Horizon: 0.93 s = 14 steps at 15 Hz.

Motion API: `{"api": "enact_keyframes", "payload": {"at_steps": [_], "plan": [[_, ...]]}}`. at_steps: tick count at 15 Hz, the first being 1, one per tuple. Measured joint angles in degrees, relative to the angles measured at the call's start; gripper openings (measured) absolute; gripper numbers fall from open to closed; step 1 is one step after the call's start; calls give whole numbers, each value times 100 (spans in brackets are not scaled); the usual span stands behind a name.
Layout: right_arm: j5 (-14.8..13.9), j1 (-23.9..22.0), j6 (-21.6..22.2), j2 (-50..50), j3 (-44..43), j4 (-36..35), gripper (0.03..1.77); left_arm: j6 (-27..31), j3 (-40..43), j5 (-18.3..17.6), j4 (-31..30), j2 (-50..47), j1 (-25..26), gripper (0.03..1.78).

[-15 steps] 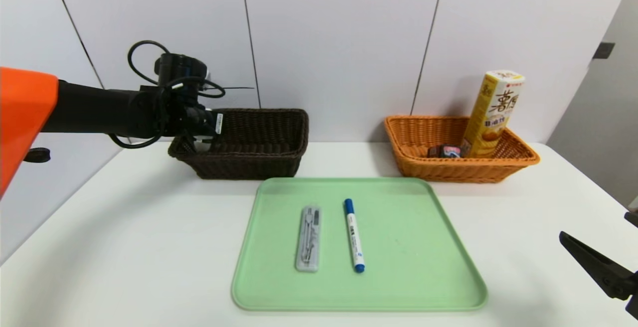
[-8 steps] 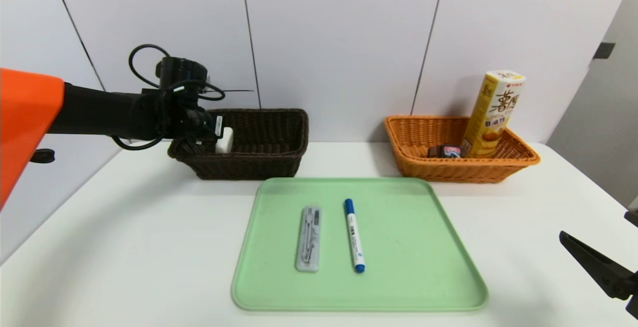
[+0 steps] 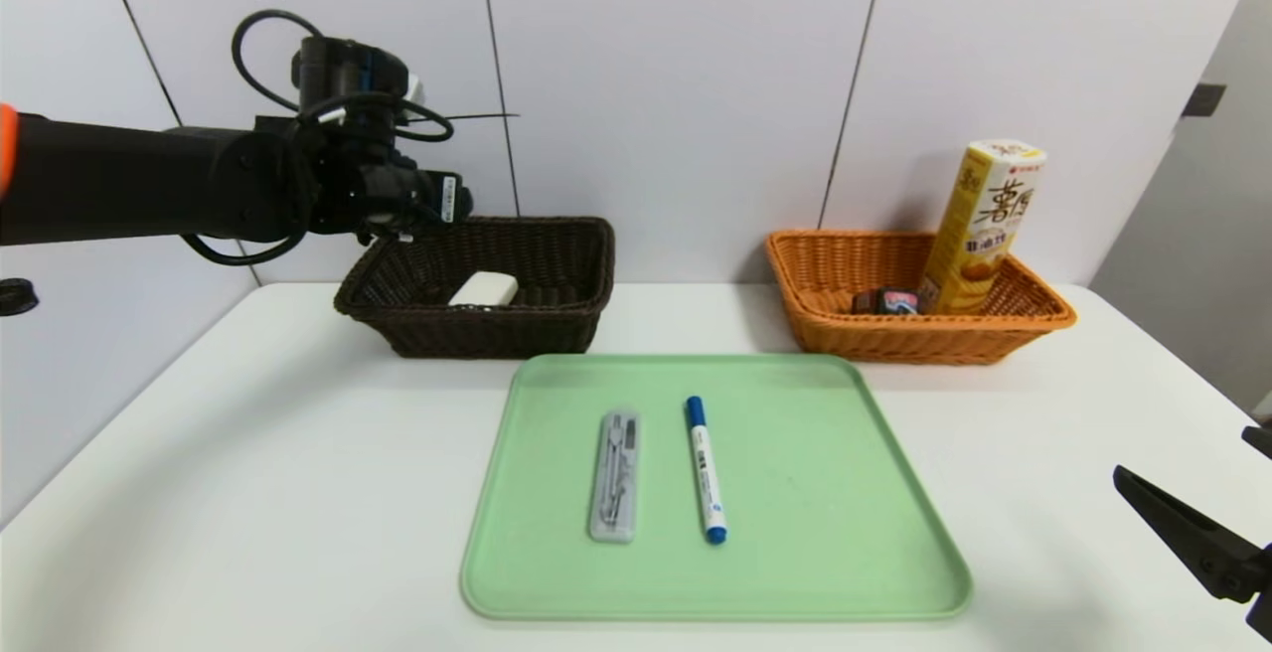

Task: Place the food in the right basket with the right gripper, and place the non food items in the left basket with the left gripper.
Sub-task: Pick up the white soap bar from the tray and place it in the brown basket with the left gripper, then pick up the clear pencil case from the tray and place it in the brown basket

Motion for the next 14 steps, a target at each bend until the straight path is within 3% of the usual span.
{"api": "enact_keyframes", "payload": {"at_steps": [3,7,9,14], "plan": [[41,0,2,6,9,2,170,-780,-22,91,1028,-571,-841,154],[37,-5,-6,9,9,0,170,-2310,-24,188,3294,-1058,-2029,161],[32,-5,-11,9,16,10,170,-2884,85,194,4061,-1119,-2456,163],[39,-2,-172,-7,102,18,170,-3357,273,199,4212,-839,-3044,166]]}}
